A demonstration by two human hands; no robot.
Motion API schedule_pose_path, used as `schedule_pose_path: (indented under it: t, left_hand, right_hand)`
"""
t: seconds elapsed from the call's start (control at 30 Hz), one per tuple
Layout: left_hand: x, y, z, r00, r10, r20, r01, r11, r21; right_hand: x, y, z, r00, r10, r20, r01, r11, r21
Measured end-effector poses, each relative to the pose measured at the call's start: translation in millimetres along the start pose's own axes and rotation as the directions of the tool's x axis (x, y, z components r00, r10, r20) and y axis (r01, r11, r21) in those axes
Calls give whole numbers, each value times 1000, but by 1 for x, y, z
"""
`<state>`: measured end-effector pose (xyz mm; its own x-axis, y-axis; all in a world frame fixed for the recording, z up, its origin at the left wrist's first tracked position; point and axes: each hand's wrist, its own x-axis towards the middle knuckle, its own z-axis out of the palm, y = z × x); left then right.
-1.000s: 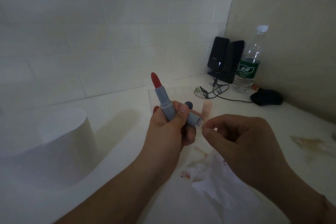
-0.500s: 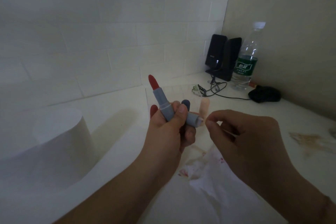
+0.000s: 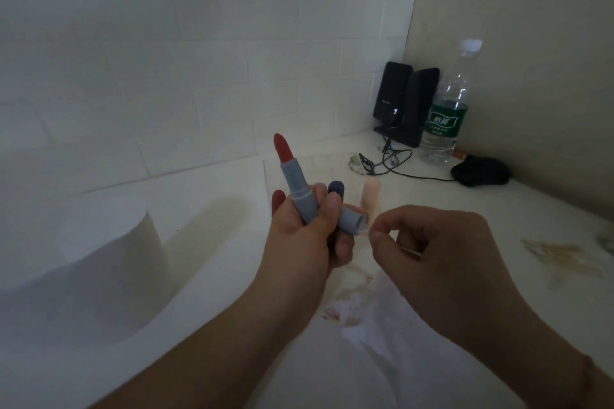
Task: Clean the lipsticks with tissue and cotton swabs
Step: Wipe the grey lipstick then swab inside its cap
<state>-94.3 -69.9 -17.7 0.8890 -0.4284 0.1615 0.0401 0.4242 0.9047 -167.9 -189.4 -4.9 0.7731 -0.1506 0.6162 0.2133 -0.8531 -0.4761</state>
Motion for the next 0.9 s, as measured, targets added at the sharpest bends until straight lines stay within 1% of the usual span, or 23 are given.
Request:
schedule_pose_path:
  t: [0.1,0.2,0.27,0.33,0.47,0.53,0.63,0.7,0.8,0.9]
  left_hand:
    - [1,-1,0,1000,-9,-16,9,1000,-5]
    - [1,-2,-1,1000,-10,-5,10,1000,-6]
    - [0,-2,-1,1000,-7,-2,7,1000,-4]
    - [0,-2,0,1000,-4,-2,4,1000,1]
    - [1,-2,-2,1000,15,-2,-15,1000,-11]
    - [2,-2,-2,1000,16,3,-16,1000,-8]
    - [1,-3,-1,1000,-6,-1,6,1000,-6]
    - [1,-4,1,1000,-17,9,17,1000,-2]
    - [0,-4,1,1000,-4,10,4,1000,22]
    - [0,-1,-2,1000,23,2,-23,999,49]
  right_hand:
    - [2,1,-2,999,16,-35,-18,997,-69]
    - [0,0,-3,996,-62,-64,51,986,-160]
    - [-2,-2,-2,993,-89,-82,72,979,-193]
    - [-3,-5,0,992,-96,-82,80,980,-183]
    - [-5,-9,1,993,-116,-9,115,987,-110]
    - [-3,-6,1,995,-103,0,103,989,-104]
    - [0,3,2,999,-44,-31,39,990,-136]
    - [-1,4,3,997,-39,-67,27,985,-170]
    - [-4,-1,2,989,-112,-96,89,973,-214]
    - [-5,-5,2,982,-179,-65,163,965,-206]
